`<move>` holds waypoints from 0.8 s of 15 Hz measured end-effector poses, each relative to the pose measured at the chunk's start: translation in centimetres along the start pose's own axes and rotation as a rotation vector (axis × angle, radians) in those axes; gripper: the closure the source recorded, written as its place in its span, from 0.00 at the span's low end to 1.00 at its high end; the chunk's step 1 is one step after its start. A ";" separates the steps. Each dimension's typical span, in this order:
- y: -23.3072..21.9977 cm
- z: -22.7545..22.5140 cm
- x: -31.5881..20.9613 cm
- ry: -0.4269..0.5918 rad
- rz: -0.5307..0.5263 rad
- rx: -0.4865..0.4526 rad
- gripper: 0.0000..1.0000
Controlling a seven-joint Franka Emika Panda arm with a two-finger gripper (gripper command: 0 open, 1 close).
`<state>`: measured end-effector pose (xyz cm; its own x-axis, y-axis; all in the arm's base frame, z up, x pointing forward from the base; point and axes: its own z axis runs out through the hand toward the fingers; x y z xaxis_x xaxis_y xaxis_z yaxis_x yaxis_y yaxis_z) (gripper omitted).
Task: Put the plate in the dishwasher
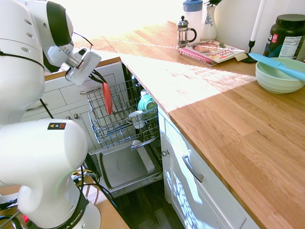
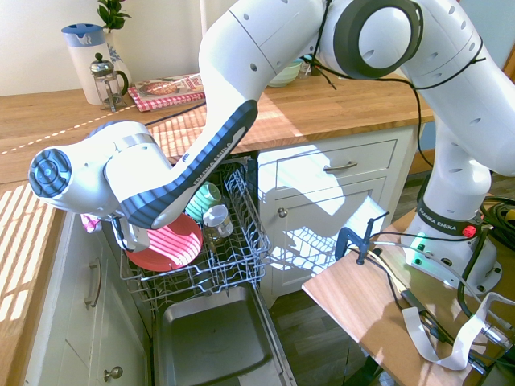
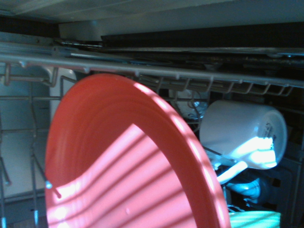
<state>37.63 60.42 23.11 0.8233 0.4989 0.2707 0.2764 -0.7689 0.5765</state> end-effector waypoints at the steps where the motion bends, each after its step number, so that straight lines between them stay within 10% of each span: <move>1: -0.1 -0.2 0.0 -0.012 -0.005 0.011 0.00; 12: 0.3 -0.2 0.3 -0.156 0.000 0.167 0.00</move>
<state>37.81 60.40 23.52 0.8864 0.4410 0.1407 0.3440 -0.8308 0.4375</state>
